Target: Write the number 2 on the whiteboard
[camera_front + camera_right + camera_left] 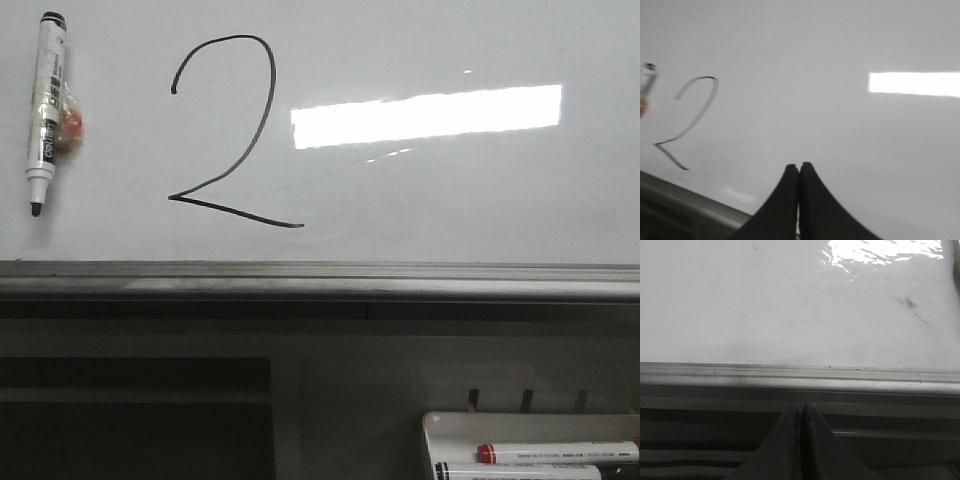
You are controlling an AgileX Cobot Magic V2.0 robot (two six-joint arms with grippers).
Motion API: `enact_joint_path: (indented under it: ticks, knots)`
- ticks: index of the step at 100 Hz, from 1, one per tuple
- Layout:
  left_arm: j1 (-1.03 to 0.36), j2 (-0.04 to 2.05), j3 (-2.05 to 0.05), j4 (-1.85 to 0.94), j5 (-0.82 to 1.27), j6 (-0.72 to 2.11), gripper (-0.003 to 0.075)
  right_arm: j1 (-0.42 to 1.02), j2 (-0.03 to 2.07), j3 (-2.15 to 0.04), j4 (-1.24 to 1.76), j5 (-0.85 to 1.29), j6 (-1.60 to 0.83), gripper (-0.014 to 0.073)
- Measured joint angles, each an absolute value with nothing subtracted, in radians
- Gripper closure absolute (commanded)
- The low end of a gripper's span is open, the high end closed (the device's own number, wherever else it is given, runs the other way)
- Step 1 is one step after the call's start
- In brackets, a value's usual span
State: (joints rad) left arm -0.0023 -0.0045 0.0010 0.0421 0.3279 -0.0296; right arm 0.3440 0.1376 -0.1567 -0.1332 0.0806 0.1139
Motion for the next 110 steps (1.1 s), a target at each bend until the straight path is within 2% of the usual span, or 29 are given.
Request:
enact_joint_path:
  ticks: [16,37,65,110]
  knots:
    - [-0.002,-0.005,0.001,0.042,0.328,-0.03,0.0741,0.104,0.138,-0.093,-0.137,0.1,0.119,0.0645]
    - [-0.002,-0.005,0.001,0.042,0.328,-0.03,0.0741,-0.065,0.076,0.001,-0.141,0.117,0.121,0.0645]
    - [-0.002,-0.005,0.001,0.042,0.328,-0.03,0.0741,-0.089,-0.009,0.016,-0.141,0.314,0.119,0.0645]
    - [-0.002,-0.005,0.001,0.042,0.328,-0.03,0.0741,-0.091,-0.009,0.014,-0.141,0.321,0.119,0.0645]
